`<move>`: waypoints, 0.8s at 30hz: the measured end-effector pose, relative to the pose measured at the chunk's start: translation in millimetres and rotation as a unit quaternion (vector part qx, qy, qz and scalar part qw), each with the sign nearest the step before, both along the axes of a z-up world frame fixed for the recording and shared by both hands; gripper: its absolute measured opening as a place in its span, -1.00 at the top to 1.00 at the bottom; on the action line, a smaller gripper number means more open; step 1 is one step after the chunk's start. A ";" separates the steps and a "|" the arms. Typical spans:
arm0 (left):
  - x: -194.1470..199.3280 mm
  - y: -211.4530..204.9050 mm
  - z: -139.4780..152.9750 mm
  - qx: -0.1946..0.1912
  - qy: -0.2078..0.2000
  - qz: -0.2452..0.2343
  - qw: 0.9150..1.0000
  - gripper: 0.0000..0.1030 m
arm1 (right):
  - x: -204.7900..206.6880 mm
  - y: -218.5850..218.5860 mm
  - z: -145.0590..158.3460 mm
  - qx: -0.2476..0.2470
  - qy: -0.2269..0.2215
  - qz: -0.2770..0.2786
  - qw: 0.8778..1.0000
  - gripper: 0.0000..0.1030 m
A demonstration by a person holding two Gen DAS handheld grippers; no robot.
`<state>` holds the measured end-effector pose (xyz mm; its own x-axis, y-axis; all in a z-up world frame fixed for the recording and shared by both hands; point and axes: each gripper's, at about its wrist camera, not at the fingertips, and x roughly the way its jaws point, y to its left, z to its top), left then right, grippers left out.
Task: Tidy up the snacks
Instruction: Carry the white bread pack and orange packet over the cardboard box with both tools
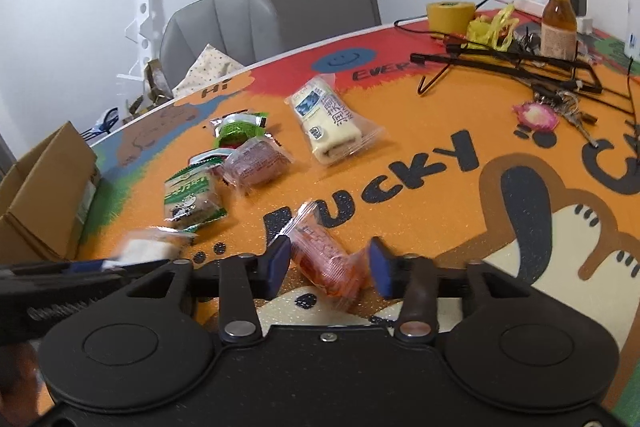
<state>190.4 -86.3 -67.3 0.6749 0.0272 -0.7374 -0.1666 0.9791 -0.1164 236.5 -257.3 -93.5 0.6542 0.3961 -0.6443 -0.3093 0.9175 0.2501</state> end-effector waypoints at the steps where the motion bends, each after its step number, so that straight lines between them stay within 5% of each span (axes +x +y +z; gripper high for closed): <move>1: -1.1 2.0 1.5 -0.001 -0.002 0.002 1.000 0.12 | -0.1 -0.6 0.7 0.007 0.005 0.002 1.000 0.52; 24: -30.1 45.0 59.1 -0.002 -0.072 0.024 0.997 0.12 | -23.0 37.7 61.6 0.041 -0.053 0.023 0.997 0.62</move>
